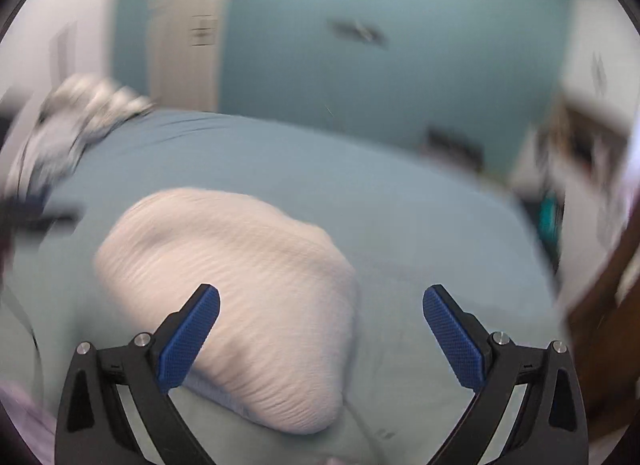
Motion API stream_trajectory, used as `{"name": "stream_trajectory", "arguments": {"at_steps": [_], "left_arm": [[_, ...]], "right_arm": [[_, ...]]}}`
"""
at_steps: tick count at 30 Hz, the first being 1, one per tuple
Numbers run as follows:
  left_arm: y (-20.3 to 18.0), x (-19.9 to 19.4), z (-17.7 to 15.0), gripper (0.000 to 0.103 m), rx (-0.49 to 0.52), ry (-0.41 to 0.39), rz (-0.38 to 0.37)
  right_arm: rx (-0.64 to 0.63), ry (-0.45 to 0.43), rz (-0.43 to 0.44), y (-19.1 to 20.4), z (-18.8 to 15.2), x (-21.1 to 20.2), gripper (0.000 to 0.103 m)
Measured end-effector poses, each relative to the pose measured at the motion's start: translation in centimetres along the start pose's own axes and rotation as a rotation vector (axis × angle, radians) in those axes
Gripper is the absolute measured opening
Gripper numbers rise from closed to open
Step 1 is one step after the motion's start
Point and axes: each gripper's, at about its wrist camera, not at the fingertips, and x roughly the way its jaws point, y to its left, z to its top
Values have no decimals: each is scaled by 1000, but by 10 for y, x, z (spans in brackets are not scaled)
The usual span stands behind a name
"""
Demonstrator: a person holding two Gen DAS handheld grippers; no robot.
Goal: Fold small clothes
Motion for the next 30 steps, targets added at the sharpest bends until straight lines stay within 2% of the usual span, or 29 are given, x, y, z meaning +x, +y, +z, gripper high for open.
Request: {"name": "stream_trajectory", "arguments": {"at_steps": [2,4,6,9,11,13,16,18,19,21,24,26,29,30], "left_arm": [[-2,2,-1,103,13,8,2],[-3,2,-1,103,23,6,4],[-5,1,-1,103,37,-5,23],[-11,-3,2,103,54,-35,33],[-22,-2,9,103,83,-53,41],[-41,8,14,103,142,-70,45],[-72,44,12,103,260,-6,84],[-91,75,8,103,332,12,163],[-95,86,8,103,335,10,206],[-97,94,11,103,299,7,223],[-95,97,13,103,273,23,233],[-91,99,10,103,262,27,223],[-81,102,10,103,214,43,181],[-80,103,9,103,205,46,172]], "right_arm": [[105,124,44,-23,5,37,100],[153,235,120,-26,-7,64,100],[158,274,189,-20,-19,66,100],[-33,236,131,22,-30,57,99],[-263,215,58,64,-47,58,102],[-369,152,-2,79,-53,65,101],[-274,150,23,61,-47,71,102],[-211,165,76,43,-43,76,102],[-178,156,105,32,-42,73,102],[-91,104,150,12,-44,53,102],[42,-48,75,-18,-73,9,102],[14,-108,58,-13,-94,-11,102],[-137,-119,43,11,-116,-15,102],[-164,-120,56,13,-113,-14,102]]}}
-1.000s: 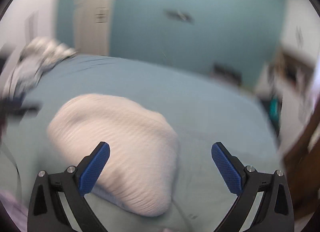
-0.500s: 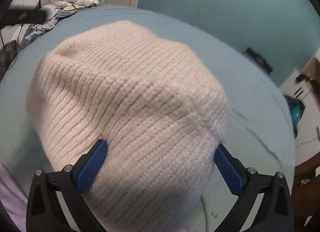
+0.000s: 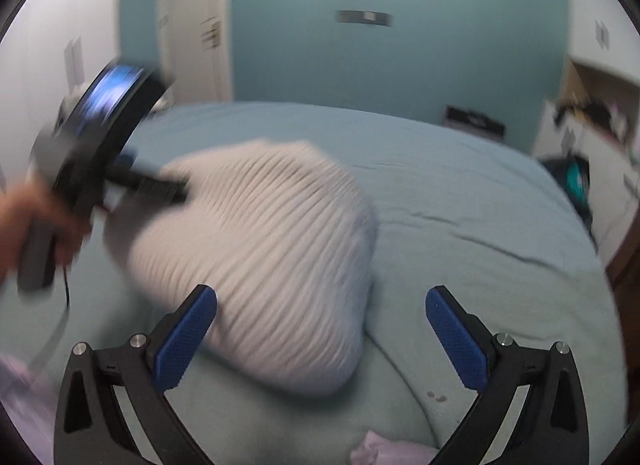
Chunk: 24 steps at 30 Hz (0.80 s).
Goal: Fold small clothes
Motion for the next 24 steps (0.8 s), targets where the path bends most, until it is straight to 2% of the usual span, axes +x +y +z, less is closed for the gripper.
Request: {"name": "stream_trajectory", "arguments": {"at_steps": [1,4,6,7,10,12,15,18,19,20,22,24], "left_arm": [[2,2,0,103,-8,3,-9],[5,7,-1,103,-26,11,-33],[7,10,-2,103,-40,14,-53],[7,11,-1,103,-48,19,-71],[8,16,-3,103,-87,32,-149],[8,16,-4,103,-110,29,-148],[9,13,-5,103,-97,16,-121],[13,16,-7,103,-120,28,-156],[13,16,-7,103,-128,30,-161],[13,16,-7,103,-131,30,-161],[10,15,-6,103,-124,24,-150],[5,11,-8,103,-109,14,-131]], "right_arm": [[-31,14,12,1,-7,0,102],[-55,88,-66,2,-8,25,102],[30,102,-25,-19,-8,29,102],[117,117,9,-44,-11,24,102],[288,174,6,-78,-19,42,102],[365,220,51,-92,-23,46,102],[341,266,118,-86,-23,30,102],[302,109,235,-88,-7,-13,102],[341,40,270,-100,1,-30,102],[381,7,269,-109,6,-37,102],[470,13,206,-126,16,-34,102],[501,138,136,-133,19,-7,102]]}}
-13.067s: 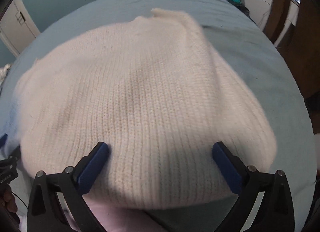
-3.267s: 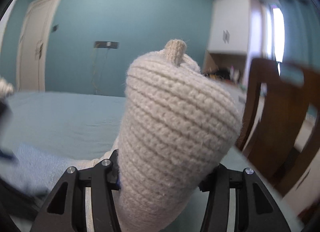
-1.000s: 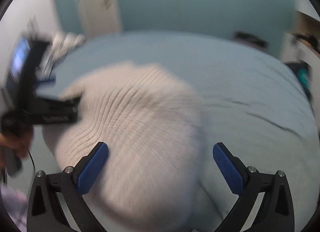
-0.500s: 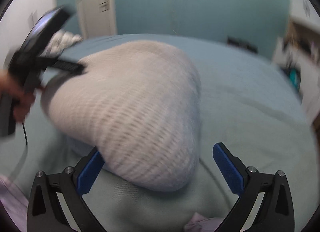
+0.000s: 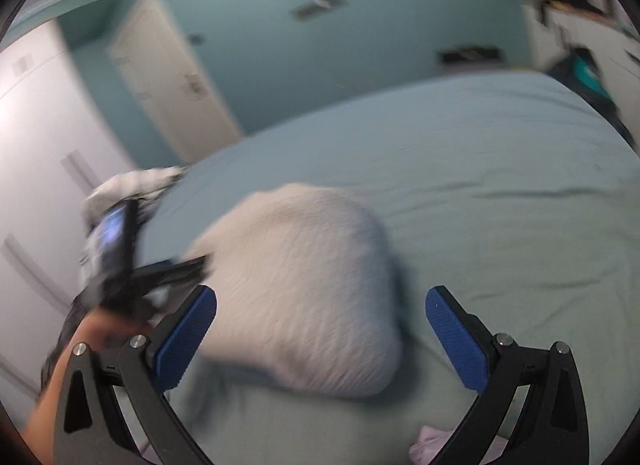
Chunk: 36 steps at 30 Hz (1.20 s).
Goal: Fold small clothes
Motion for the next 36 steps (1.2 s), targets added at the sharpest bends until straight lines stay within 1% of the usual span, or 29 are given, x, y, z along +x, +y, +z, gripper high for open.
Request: {"name": "stream_trajectory", "arguments": {"at_steps": [2,3,4,5,7,9,10,12,13,14,15,16,17,18,19,21,22,24,25,27,29,30,31,32,34,35,36], "left_arm": [[-2,-1,-2,103,11,-7,10],[-3,-1,-3,103,19,-8,11],[-5,-3,-4,103,21,-16,3],[-4,-3,-3,103,20,-16,-7],[-7,-3,-2,103,21,-15,-9],[-12,-5,-1,103,42,-29,24],[-13,-6,-1,103,51,-34,40],[-12,-9,3,103,61,-17,53],[-9,-12,7,103,69,-8,52],[-7,-20,10,103,84,2,36],[-5,-26,12,103,95,4,22],[0,-39,14,103,111,-3,-3],[4,-48,14,103,119,-13,-13],[8,-60,13,103,126,-26,-10],[13,-70,11,103,132,-37,3],[24,-86,3,103,143,-45,39],[29,-90,-1,103,142,-46,47],[41,-92,-12,103,121,-37,34],[47,-89,-16,103,102,-26,14],[58,-75,-25,103,43,14,-57],[69,-54,-30,103,-34,66,-161],[75,-46,-32,103,-77,79,-213],[81,-39,-33,103,-123,83,-271],[89,-32,-34,103,-184,83,-357],[93,-29,-36,103,-252,63,-489],[94,-28,-34,103,-268,45,-524],[93,-25,-33,103,-264,42,-532]], "right_arm": [[-3,84,-26,1,-2,24,102],[-18,117,-25,-1,-8,36,102],[-17,116,-29,-3,-9,39,102],[-28,110,-59,-3,-11,39,102],[-102,84,-186,8,-20,45,102],[-154,46,-258,18,-29,42,102],[-160,29,-265,21,-30,41,102],[-128,27,-206,15,-28,41,102],[-89,23,-141,8,-28,39,102],[-43,6,-59,-1,-27,32,102],[-7,-8,1,-10,-28,24,102],[42,-42,56,-20,-32,11,102],[77,-81,81,-32,-33,2,102],[109,-120,106,-24,-41,10,102],[151,-152,142,-31,-45,5,102],[205,-149,183,-41,-48,8,102],[239,-127,204,-44,-41,16,102],[283,-96,219,-50,-45,24,102],[303,-81,228,-53,-48,28,102],[320,-61,242,-54,-55,27,102],[313,-63,242,-55,-54,22,102],[307,-66,242,-50,-53,21,102],[303,-66,240,-51,-51,20,102],[301,-63,240,-52,-51,19,102],[299,-54,244,-53,-49,19,102],[299,-48,245,-52,-49,21,102],[297,-43,245,-52,-47,24,102]]}}
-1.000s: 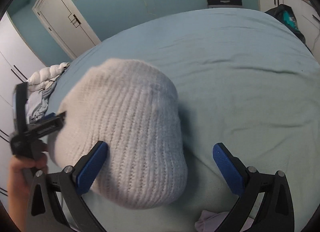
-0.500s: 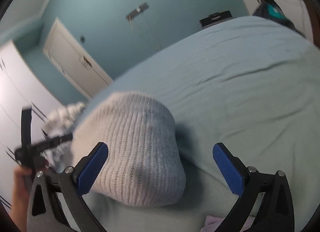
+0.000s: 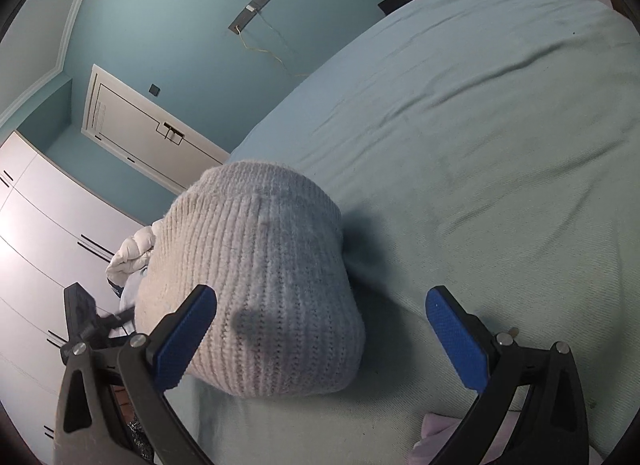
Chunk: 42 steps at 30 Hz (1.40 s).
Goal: Fold small clothes
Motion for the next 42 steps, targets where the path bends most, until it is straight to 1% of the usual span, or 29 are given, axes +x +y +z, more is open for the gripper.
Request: {"name": "stream_trajectory", "arguments": {"at_steps": [1,2,3,4,6,7,9,11,13,15,16,18,20,21,22,23,24,26,30,32,34,35,39,42], "left_arm": [[0,7,3,103,18,19,2],[-1,19,5,103,43,55,-3],[0,29,6,103,54,84,-24],[3,37,5,103,44,109,-57],[13,51,5,103,-12,143,-145],[15,58,5,103,-26,164,-175],[12,64,1,103,-4,185,-212],[4,71,0,103,42,221,-248],[0,79,0,103,53,267,-299],[1,88,8,103,53,301,-342],[1,91,8,103,43,313,-367],[6,104,6,103,-10,359,-440],[11,118,4,103,-67,410,-517],[10,123,2,103,-71,420,-532],[6,126,1,103,-61,423,-530],[1,127,0,103,-37,422,-519],[-6,127,0,103,-15,414,-501],[-13,128,1,103,-1,413,-477],[-23,127,8,103,-2,406,-479],[-35,116,14,103,30,384,-493],[-47,106,20,103,69,364,-507],[-55,100,26,103,89,354,-516],[-83,93,54,103,126,307,-530],[-100,101,86,103,129,279,-547]], "right_arm": [[-4,7,4,1,0,2,102],[-8,12,3,2,0,3,102],[-11,16,3,1,0,3,102],[-13,21,6,2,0,4,102],[-10,28,13,0,0,4,102],[-5,31,20,-1,1,3,102],[9,42,33,-3,4,4,102],[32,80,80,-3,13,10,102],[66,135,162,-4,24,16,102],[100,194,244,-5,36,24,102],[117,248,282,-7,42,33,102],[133,334,310,-9,47,48,103],[136,420,284,-17,49,65,103],[147,464,281,-21,47,74,102],[196,504,328,-29,44,85,103],[224,504,355,-34,41,90,103],[226,496,367,-35,40,93,103],[205,491,368,-31,37,99,103],[248,509,387,-32,37,104,103],[194,503,353,-20,41,97,102],[92,495,305,4,45,87,101],[63,485,301,13,48,82,101],[25,411,324,24,74,66,101],[-28,364,308,35,108,59,101]]}}
